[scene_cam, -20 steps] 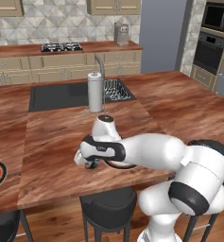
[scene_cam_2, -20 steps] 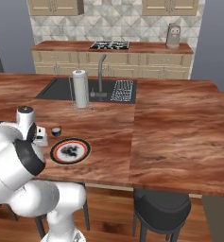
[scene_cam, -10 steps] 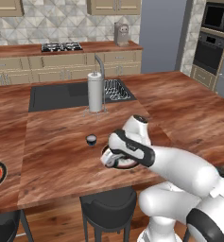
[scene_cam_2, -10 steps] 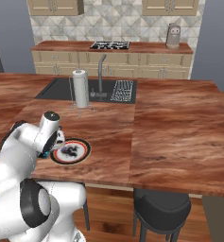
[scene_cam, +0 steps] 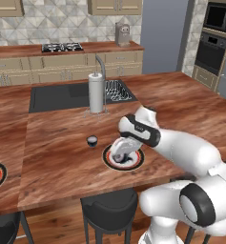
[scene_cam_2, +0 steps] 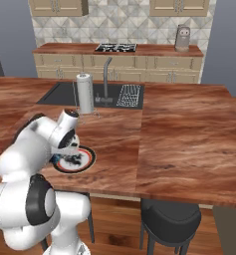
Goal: Place two yogurt containers on each plate.
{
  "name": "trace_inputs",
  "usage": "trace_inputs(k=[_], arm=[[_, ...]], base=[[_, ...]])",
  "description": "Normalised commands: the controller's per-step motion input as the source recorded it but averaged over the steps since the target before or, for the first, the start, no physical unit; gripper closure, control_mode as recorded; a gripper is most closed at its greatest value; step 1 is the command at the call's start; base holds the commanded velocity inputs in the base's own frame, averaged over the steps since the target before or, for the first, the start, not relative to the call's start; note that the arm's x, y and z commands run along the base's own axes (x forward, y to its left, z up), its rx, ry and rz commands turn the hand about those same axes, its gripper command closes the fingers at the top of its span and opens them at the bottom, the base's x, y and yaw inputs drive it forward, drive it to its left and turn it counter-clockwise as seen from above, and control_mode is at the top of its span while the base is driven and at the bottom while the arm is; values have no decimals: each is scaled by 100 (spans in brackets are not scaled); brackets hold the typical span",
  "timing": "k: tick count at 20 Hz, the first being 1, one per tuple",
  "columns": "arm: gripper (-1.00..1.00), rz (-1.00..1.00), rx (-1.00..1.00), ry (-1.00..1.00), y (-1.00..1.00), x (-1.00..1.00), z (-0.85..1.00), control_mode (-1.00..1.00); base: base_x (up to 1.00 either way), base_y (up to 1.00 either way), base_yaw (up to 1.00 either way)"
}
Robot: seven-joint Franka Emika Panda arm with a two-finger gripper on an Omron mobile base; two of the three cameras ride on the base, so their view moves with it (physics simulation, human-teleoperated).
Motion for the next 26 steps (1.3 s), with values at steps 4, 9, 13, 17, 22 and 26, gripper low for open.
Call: trace_inputs(k=[4, 9, 13, 17, 22, 26], arm=[[100, 3, 9, 25, -24, 63, 0, -100], [100, 12, 15, 4, 3, 24, -20, -100], [100, 15, 7, -2, 25, 2, -22, -100], [100, 9, 4, 0, 15, 15, -23, -100], [100, 8, 13, 0, -1, 5, -34, -100], [100, 5, 18, 0, -7, 1, -17, -100]], base=[[0, 0, 0], [0, 0, 0], [0, 0, 0], [0, 0, 0], [0, 0, 0], [0, 0, 0]])
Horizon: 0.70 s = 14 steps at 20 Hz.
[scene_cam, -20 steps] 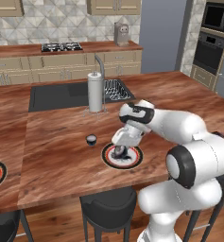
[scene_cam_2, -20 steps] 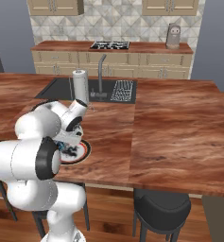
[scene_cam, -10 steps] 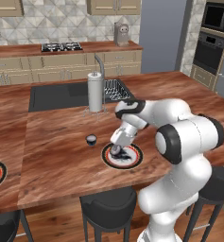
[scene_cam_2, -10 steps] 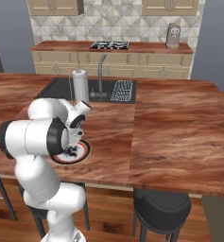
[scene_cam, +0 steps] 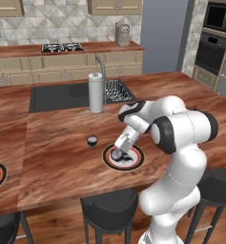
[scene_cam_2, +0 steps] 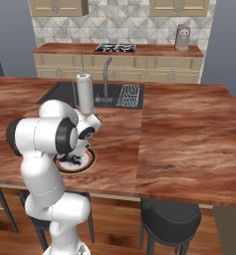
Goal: Place two yogurt containers on each plate.
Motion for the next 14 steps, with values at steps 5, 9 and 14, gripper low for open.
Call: trace_inputs(k=[5, 9, 14], arm=[[100, 2, 8, 0, -1, 3, -4, -100], [-100, 0, 0, 0, -3, 19, 0, -100], [-100, 0, 0, 0, 0, 3, -4, -100]], base=[[0, 0, 0], [0, 0, 0], [0, 0, 0]])
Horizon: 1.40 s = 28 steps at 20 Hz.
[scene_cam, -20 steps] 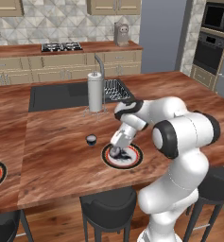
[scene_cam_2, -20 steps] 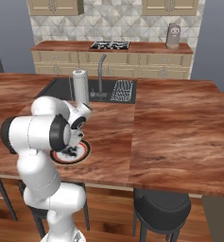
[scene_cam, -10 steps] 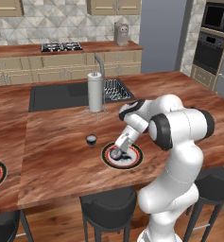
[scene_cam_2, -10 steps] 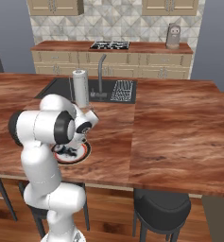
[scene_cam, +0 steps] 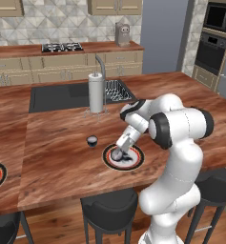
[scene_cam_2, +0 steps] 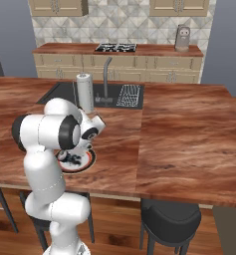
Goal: Place two yogurt containers on each plate.
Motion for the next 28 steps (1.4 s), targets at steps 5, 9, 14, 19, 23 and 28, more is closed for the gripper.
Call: trace_inputs(k=[5, 9, 14, 19, 23, 28], arm=[[-100, 0, 0, 0, -3, 1, -11, -100], [-100, 0, 0, 1, -24, 8, 1, -100], [-100, 0, -3, 0, -35, 7, 0, -100], [-100, 0, -5, 0, 15, 2, 18, -100], [-100, -1, -9, 1, 12, -4, 48, -100], [-100, -5, -13, 0, 0, -20, 47, -100]], base=[[0, 0, 0], [0, 0, 0], [0, 0, 0], [0, 0, 0], [0, 0, 0], [0, 0, 0]])
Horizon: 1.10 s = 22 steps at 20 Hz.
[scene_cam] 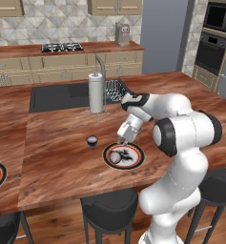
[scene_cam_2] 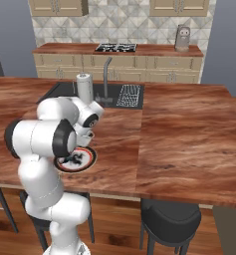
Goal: Place two yogurt containers on each plate.
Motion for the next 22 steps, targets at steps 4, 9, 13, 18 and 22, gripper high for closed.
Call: trace_inputs(k=[4, 9, 13, 18, 22], arm=[[-100, -9, -10, 0, 34, -50, 11, -100], [-100, -8, -3, 2, 50, -20, -1, -100], [-100, -8, 0, 5, 14, -13, -2, -100], [-100, -6, 0, 6, -4, -6, -13, -100], [-100, -1, -2, 1, 2, 23, -13, -100]], base=[[0, 0, 0], [0, 0, 0], [0, 0, 0], [0, 0, 0], [0, 0, 0]])
